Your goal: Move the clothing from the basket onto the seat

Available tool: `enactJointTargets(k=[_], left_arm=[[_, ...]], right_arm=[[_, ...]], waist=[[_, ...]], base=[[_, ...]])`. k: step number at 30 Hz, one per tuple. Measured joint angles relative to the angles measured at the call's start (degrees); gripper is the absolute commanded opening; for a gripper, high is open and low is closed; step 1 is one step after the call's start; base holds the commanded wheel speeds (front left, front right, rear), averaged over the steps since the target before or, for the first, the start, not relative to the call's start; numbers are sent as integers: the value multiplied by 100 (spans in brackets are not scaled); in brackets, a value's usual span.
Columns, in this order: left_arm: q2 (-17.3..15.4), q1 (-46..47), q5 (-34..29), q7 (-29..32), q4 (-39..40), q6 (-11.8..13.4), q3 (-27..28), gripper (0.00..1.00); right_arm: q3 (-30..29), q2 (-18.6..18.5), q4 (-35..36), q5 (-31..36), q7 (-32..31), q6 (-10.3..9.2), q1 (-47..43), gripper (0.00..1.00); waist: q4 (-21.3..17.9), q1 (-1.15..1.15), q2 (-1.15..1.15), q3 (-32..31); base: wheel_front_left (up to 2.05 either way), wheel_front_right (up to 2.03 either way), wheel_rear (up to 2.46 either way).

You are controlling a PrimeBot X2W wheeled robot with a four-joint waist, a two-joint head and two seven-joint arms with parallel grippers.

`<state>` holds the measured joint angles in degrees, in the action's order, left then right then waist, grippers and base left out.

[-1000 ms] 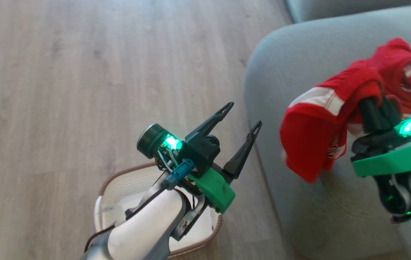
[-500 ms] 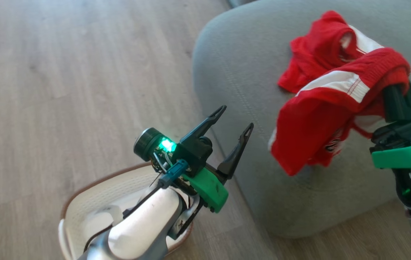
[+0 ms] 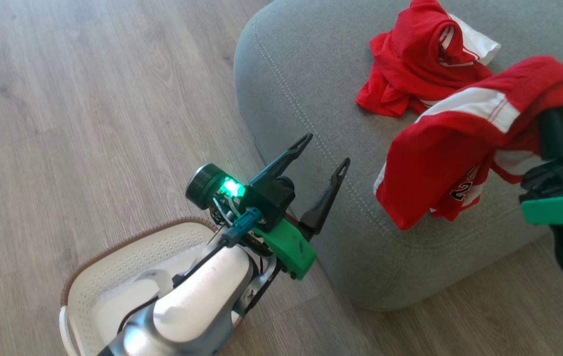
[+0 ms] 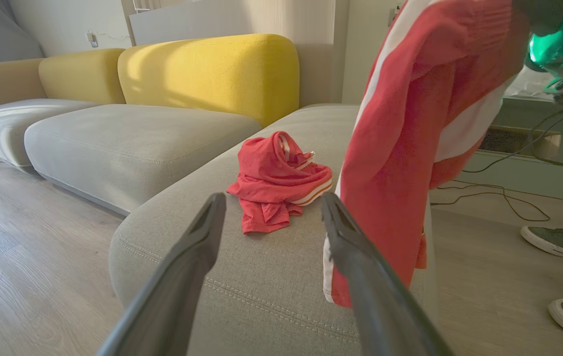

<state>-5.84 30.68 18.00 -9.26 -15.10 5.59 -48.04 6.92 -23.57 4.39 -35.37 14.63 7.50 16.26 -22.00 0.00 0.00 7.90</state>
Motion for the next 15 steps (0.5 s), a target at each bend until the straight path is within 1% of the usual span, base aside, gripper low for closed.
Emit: enactJointTargets(k=[4, 9, 12, 15], left_arm=[[20, 13, 0, 0, -13, 4, -41, 100], [70, 169, -10, -1, -19, 27, -140, 100], [88, 283, -12, 2, -37, 30, -164, 100], [124, 441, -41, 3, -86, 49, -231, 100]], right_arm=[[-48, -93, -2, -51, 0, 0, 143, 0], [-125, -410, -112, -51, 0, 0, 557, 0], [-155, -569, -325, -225, 1, 0, 917, 0], [-123, -743, -697, -453, 1, 0, 1273, 0]], waist=[[4, 0, 0, 69], [51, 0, 0, 234], [97, 0, 0, 382], [156, 0, 0, 568]], base=[[0, 0, 0], [0, 0, 0], [0, 0, 0], [0, 0, 0]])
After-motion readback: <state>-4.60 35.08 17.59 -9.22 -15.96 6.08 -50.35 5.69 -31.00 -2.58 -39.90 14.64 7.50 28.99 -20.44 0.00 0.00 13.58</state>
